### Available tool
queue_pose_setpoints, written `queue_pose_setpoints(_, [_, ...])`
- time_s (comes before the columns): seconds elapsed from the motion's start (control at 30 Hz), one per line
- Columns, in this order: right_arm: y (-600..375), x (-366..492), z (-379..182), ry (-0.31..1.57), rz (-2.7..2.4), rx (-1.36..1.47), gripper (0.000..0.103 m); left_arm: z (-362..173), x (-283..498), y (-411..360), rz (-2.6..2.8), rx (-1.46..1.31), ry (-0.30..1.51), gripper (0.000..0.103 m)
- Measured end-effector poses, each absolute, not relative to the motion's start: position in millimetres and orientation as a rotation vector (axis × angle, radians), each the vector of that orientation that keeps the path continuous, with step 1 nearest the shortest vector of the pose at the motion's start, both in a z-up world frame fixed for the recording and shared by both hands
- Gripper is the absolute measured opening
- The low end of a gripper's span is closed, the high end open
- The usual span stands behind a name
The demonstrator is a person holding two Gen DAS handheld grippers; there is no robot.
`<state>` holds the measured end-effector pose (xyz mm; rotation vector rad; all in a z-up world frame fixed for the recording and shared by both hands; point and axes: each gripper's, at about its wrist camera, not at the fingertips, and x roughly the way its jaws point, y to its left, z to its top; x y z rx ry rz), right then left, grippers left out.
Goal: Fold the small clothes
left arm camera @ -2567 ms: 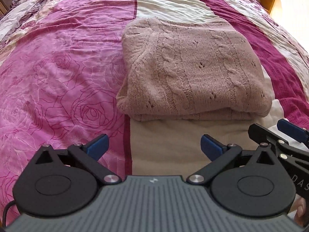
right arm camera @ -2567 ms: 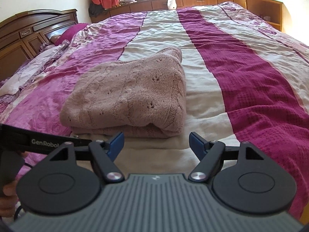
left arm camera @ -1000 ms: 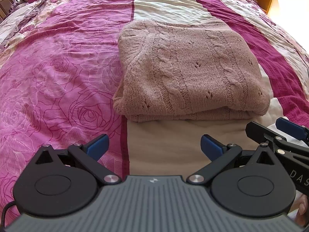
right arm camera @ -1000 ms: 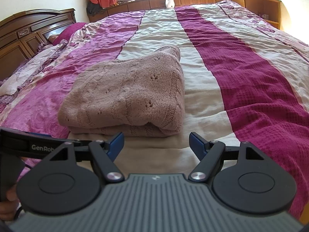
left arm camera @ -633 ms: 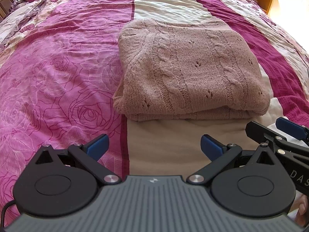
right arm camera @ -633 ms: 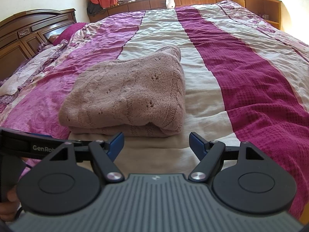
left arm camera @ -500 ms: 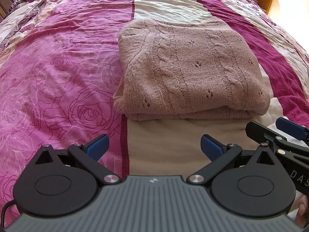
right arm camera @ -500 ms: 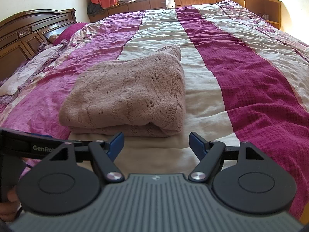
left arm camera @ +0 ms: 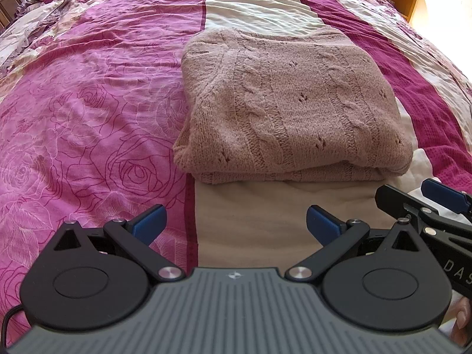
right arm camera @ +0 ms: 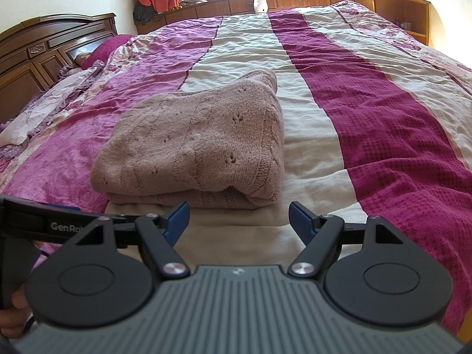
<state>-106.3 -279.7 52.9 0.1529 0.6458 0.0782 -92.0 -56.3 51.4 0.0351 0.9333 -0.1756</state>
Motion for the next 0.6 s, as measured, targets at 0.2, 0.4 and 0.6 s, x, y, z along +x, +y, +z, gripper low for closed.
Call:
queue_pose_setpoints(0.2, [-279.6, -106.3, 52.9, 0.646, 0.078, 0.153, 0.076, 50.1, -92.8, -55.5, -0.175, 0.031, 0.937, 0.103])
queue_pose_setpoints(0.4, [-279.6, -106.3, 52.9, 0.646, 0.078, 0.153, 0.076, 50.2, -93.5, -56.4, -0.174, 0.032, 0.936, 0.103])
queue_pose_setpoints(0.6, [-279.4, -106.4, 52.8, 0.646, 0.078, 0.153, 0.076, 50.6, -93.2, -56.8, -0.173, 0.032, 0.936, 0.103])
